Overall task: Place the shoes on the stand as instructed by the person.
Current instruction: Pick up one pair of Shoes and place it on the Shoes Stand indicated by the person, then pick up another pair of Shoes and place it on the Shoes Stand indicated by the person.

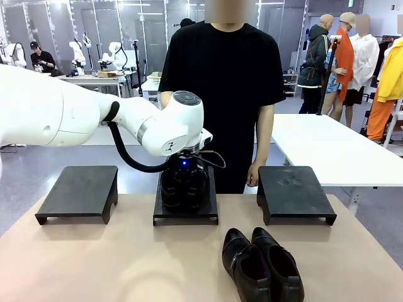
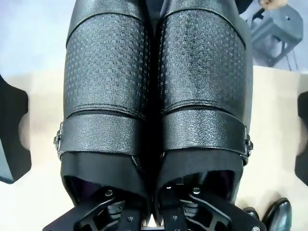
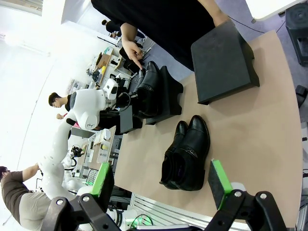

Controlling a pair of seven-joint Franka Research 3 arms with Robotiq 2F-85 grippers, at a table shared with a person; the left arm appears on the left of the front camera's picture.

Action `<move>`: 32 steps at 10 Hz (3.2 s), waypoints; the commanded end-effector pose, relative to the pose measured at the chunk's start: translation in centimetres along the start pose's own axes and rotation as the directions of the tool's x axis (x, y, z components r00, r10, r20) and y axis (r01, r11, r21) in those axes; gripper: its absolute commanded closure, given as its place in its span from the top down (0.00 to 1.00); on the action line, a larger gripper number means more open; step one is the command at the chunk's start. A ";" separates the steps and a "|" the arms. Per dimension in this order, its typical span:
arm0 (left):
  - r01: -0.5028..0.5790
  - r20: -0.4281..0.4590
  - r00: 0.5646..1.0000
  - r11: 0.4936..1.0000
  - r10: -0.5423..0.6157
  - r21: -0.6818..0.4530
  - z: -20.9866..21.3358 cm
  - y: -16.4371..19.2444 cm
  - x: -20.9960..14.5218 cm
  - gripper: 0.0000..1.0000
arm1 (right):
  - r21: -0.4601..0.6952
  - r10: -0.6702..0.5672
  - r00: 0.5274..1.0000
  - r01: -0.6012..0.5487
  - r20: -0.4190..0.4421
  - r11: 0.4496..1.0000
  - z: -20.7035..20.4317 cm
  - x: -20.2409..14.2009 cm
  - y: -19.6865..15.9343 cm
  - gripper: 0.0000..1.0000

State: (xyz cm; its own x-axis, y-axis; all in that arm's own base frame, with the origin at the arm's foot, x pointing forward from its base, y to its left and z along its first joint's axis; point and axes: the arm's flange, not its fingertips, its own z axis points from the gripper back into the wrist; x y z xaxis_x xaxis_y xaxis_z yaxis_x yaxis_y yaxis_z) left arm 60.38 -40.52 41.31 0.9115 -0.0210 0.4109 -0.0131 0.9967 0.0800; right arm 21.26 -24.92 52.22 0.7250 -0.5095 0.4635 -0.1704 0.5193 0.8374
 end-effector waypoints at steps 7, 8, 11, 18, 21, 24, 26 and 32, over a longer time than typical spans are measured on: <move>0.012 -0.004 1.000 0.999 -0.012 -0.040 1.7 0.6 0.8 1.00 | 0.013 0.014 1.000 -0.014 0.008 1.000 0.1 0.0 0.1 1.00; 0.009 -0.007 1.000 0.999 -0.009 -0.031 2.2 0.7 0.7 1.00 | 0.013 0.014 1.000 -0.014 0.008 1.000 0.1 0.0 0.1 1.00; 0.002 -0.009 1.000 1.000 -0.002 -0.014 3.5 0.6 0.3 1.00 | 0.013 0.014 1.000 -0.014 0.008 1.000 0.1 0.0 0.1 1.00; 0.000 0.014 1.000 1.000 0.000 -0.022 3.3 0.0 0.9 1.00 | 0.013 0.014 1.000 -0.014 0.008 1.000 0.1 0.0 0.1 1.00; 0.000 0.014 1.000 1.000 0.000 -0.022 3.3 0.0 0.9 1.00 | 0.013 0.014 1.000 -0.014 0.008 1.000 0.1 0.0 0.1 1.00; 0.000 0.014 1.000 1.000 0.000 -0.022 3.3 0.0 0.9 1.00 | 0.013 0.014 1.000 -0.014 0.008 1.000 0.1 0.0 0.1 1.00; 0.000 0.014 1.000 1.000 0.000 -0.022 3.3 0.0 0.9 1.00 | 0.013 0.014 1.000 -0.014 0.008 1.000 0.1 0.0 0.1 1.00; 0.021 -0.123 0.991 0.966 -0.054 -0.259 14.6 10.8 -2.3 1.00 | 0.013 0.014 1.000 -0.014 0.008 1.000 0.1 0.0 0.1 1.00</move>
State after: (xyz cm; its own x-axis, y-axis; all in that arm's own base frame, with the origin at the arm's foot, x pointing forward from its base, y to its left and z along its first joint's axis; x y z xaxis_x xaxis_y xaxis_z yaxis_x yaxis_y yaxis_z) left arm 54.93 -35.21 54.05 0.9310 -0.0569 0.3606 0.0871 0.9939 -0.0681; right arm 21.28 -24.91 52.21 0.7254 -0.5093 0.4631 -0.1701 0.5193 0.8375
